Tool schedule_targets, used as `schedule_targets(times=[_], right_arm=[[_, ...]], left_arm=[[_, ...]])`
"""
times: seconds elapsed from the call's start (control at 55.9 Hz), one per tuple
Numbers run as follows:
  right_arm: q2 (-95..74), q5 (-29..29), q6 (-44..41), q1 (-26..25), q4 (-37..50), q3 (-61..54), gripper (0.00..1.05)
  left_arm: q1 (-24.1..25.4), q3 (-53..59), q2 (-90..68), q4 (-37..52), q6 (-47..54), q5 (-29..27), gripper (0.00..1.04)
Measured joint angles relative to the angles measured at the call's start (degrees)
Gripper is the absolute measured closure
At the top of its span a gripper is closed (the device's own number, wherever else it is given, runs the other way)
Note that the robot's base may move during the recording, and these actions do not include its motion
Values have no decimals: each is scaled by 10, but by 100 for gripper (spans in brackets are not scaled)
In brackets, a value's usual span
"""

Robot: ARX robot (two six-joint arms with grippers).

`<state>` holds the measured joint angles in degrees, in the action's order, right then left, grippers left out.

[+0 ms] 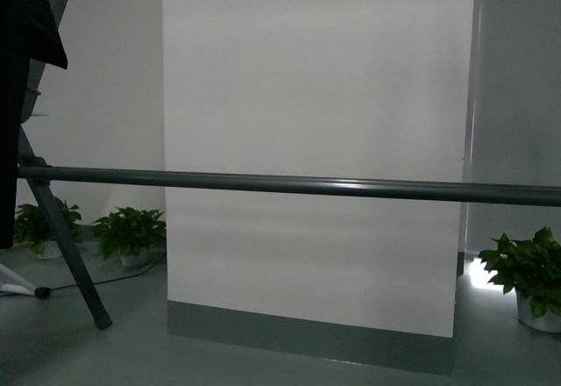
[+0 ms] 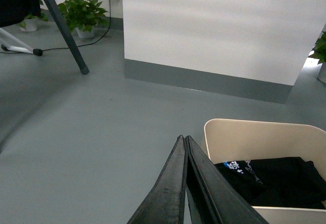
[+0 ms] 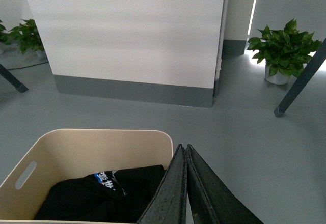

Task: Move hamper under clothes hanger

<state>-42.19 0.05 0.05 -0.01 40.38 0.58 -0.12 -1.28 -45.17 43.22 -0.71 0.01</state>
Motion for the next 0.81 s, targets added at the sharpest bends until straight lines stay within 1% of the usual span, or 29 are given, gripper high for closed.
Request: schedule_targets(times=[0.555, 0.805], right_arm=[[212, 0, 0, 0, -193, -3, 103], [276, -1, 0, 0, -256, -3, 103]], left_arm=[[0, 3, 219, -198, 2, 0, 101], [0, 3, 291, -269, 2, 0, 101]])
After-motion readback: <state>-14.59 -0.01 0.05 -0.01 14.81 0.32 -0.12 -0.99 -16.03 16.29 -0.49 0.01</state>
